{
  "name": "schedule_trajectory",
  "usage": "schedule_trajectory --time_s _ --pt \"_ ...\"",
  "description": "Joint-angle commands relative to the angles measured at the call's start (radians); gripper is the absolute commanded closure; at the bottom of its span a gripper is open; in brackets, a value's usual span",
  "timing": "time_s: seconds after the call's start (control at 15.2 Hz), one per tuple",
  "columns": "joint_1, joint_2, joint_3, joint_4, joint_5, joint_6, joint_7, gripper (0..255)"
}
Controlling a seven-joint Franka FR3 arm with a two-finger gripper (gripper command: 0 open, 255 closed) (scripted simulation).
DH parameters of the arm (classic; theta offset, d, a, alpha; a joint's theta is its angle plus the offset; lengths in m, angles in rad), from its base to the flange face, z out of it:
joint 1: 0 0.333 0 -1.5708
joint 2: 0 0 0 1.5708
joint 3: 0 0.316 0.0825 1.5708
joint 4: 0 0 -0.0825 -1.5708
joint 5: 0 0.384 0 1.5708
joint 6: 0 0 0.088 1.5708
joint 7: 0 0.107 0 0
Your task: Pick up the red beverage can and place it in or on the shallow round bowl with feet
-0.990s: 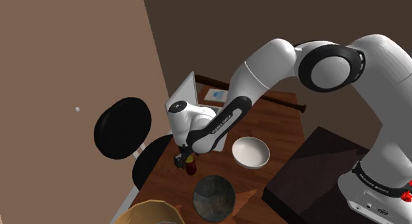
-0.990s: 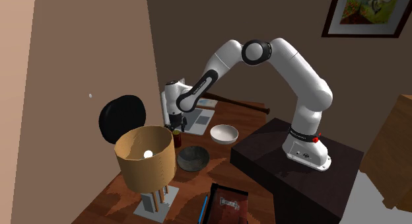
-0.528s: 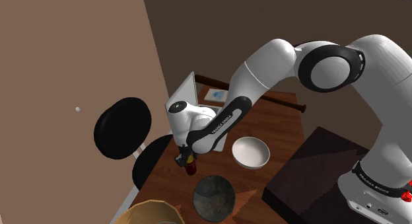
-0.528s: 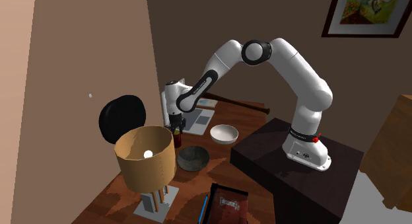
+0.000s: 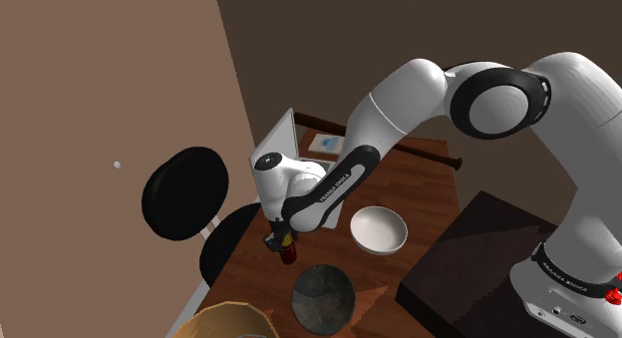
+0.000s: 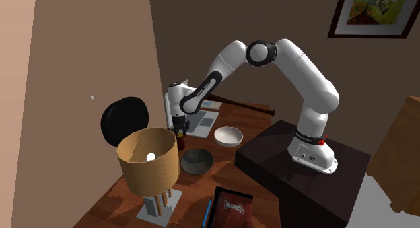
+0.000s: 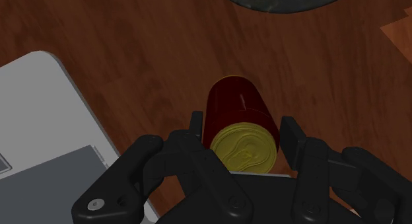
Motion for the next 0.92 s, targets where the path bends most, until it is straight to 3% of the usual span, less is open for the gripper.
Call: schedule_trajectory --time_s 0.0,0.86 --pt "-0.002 -0.01 0.002 -0.004 0.002 -0.007 -0.001 255" --pt "-0.025 -0.133 0.036 -0.026 0.037 -0.108 -0.02 255"
